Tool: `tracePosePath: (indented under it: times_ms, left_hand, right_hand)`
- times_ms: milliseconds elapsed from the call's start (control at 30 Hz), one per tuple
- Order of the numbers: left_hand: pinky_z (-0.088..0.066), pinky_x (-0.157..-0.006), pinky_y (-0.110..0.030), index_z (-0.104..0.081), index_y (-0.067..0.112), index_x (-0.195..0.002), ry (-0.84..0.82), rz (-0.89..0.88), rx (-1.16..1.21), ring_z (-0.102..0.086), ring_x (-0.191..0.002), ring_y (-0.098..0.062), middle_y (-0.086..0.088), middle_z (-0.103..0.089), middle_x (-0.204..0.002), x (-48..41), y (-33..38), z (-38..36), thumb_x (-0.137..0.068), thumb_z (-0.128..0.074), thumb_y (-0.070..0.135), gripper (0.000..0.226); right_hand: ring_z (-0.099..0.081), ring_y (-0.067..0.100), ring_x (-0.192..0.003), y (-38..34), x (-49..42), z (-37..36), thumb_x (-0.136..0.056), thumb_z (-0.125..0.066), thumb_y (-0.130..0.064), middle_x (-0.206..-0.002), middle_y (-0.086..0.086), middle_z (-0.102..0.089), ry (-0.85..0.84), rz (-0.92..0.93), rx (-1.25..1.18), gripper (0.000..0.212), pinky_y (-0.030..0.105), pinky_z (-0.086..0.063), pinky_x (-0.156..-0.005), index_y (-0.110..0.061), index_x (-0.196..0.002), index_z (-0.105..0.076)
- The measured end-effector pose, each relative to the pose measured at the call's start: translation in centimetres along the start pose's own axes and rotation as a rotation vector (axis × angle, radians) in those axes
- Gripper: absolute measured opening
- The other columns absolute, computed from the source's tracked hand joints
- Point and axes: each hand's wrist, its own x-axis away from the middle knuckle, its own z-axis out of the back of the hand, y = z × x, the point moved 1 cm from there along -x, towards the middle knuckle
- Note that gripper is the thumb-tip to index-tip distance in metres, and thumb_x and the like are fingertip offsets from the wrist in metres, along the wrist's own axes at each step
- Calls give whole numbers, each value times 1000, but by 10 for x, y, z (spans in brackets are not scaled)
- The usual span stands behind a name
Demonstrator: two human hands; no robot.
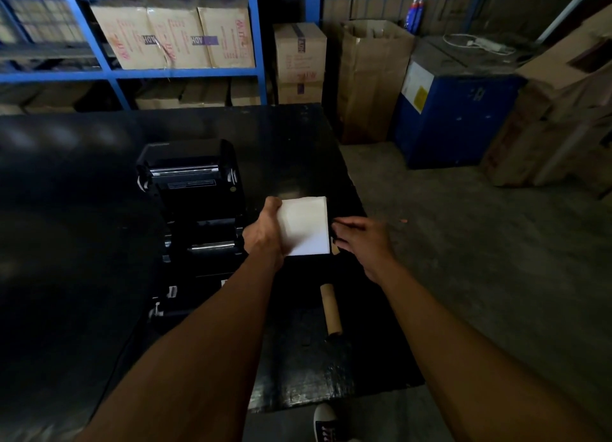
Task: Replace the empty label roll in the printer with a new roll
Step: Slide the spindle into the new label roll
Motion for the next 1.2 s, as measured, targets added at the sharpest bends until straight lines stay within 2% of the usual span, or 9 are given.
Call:
tracePosePath:
  times_ms: [167, 267, 367, 633, 733, 800, 900, 1000, 1200]
  left_hand:
    - [-59, -79, -46, -56, 11, -89, 54, -18, -38, -63, -82, -29, -8, -60, -89, 4, -2, -2, -35, -68, 61, 75]
    - [-58, -80, -43, -57, 10, -91, 94, -20, -75, -62, -77, -28, -8, -60, -89, 9, -5, -6, -39, -68, 64, 76]
    - [-59, -78, -40, -63, 8, -98, 71, -15, -86, -65, -76, -28, -10, -65, -95, 12, -9, -12, -37, -67, 65, 83]
    - [-53, -43, -29, -59, 15, -112, -257, 71, -134, -66, -78, -26, -7, -66, -98, 15, -10, -11, -62, -71, 66, 72]
    - [-53, -71, -44, -64, 14, -105, -382, 137, -98, -63, -83, -30, -12, -68, -95, 5, -11, -3, -76, -45, 78, 73]
    - [-42, -91, -53, -62, 11, -111, -218, 118, -131, -62, -96, -34, -16, -68, -103, -8, -23, 6, -86, -43, 64, 62]
    - [-52, -94, -48, -61, 1, -118, 40, -32, -601, -64, -106, -40, -23, -65, -118, -11, -55, 23, -86, -55, 31, 44]
    - [-51, -95, -40, -55, 3, -122, -46, -107, -1187, -60, -114, -38, -22, -61, -123, 3, -97, 39, -79, -72, 32, 55]
    - [-44, -100, -42, -36, 2, -132, -145, -250, -1485, -51, -123, -39, -24, -50, -132, 15, -139, 38, -87, -65, 17, 56]
  right_hand:
    - [-64, 19, -92, -6, 5, -9, -94, -61, -35, -105, 9, -67, 36, -144, -2, 14, 37, -55, -82, -22, -89, -64]
    - [-58, 31, -111, -5, 9, -19, -73, -60, -73, -121, 6, -59, -11, -293, -26, 67, 56, -49, -94, -25, -119, -55]
    - [-58, 35, -112, -3, 11, -26, -52, -72, -74, -126, 7, -56, -3, -329, -199, 99, 63, -50, -90, -24, -133, -43]
    - [-64, 27, -98, -2, 3, -15, -63, -79, -54, -113, 9, -66, 160, -304, -239, 67, 47, -59, -72, -18, -117, -61]
    - [-63, 26, -98, -3, 0, -6, -71, -78, -50, -109, 8, -67, 155, -311, -270, 44, 50, -58, -76, -21, -100, -63]
    - [-61, 26, -101, -3, -1, -1, -73, -77, -49, -109, 6, -64, 148, -311, -296, 35, 53, -57, -82, -26, -93, -60]
    - [-60, 27, -102, -3, -3, 5, -75, -77, -49, -108, 5, -63, 142, -297, -307, 31, 55, -57, -85, -30, -91, -57]
    - [-62, 28, -101, -2, -6, 8, -75, -75, -49, -111, 7, -64, 127, -301, -290, 42, 55, -58, -83, -27, -105, -57]
    - [-60, 27, -98, 6, -9, 15, -77, -74, -48, -110, 5, -62, 127, -305, -275, 41, 51, -58, -77, -29, -108, -55]
